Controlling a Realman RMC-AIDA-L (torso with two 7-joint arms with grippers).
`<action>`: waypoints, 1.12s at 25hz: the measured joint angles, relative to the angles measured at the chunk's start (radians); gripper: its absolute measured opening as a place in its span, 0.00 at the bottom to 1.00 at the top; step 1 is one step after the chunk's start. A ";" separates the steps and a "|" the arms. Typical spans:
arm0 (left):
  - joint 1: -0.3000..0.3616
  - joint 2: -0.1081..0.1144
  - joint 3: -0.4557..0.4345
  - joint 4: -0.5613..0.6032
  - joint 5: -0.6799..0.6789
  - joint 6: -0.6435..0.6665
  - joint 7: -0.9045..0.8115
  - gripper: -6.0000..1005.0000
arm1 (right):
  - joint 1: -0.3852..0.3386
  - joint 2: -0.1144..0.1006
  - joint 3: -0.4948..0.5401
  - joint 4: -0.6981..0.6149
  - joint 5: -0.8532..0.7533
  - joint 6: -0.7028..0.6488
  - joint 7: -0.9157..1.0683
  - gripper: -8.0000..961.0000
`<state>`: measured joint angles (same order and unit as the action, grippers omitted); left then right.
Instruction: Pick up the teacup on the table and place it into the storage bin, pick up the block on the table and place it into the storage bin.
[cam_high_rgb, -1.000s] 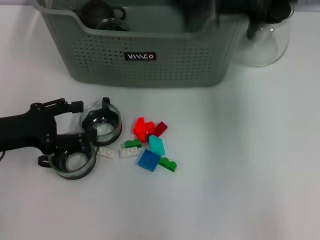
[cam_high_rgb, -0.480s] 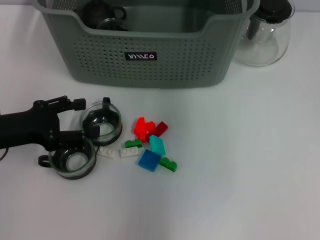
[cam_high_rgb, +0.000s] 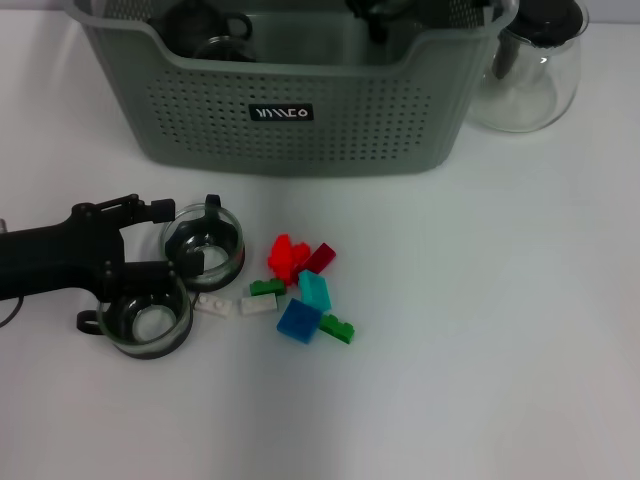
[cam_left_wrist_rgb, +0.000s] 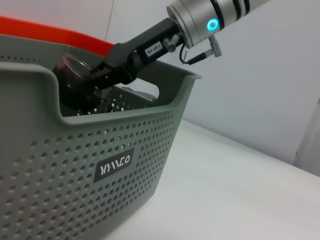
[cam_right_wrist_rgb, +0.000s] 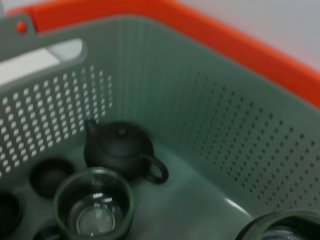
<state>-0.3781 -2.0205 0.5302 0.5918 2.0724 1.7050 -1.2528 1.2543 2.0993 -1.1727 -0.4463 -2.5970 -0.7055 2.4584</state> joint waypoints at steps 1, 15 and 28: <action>-0.001 0.000 0.002 -0.001 0.000 -0.005 0.000 0.89 | -0.004 0.000 -0.005 0.002 0.000 -0.001 0.002 0.07; -0.001 -0.001 0.006 -0.001 0.000 -0.012 0.000 0.89 | -0.015 -0.003 -0.004 0.008 -0.001 -0.026 0.018 0.08; -0.001 0.001 0.000 -0.001 -0.001 -0.011 0.000 0.89 | -0.411 0.000 0.012 -0.602 0.632 -0.065 -0.303 0.43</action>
<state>-0.3790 -2.0199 0.5306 0.5905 2.0710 1.6941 -1.2533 0.8436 2.0990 -1.1605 -1.0482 -1.9646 -0.7702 2.1553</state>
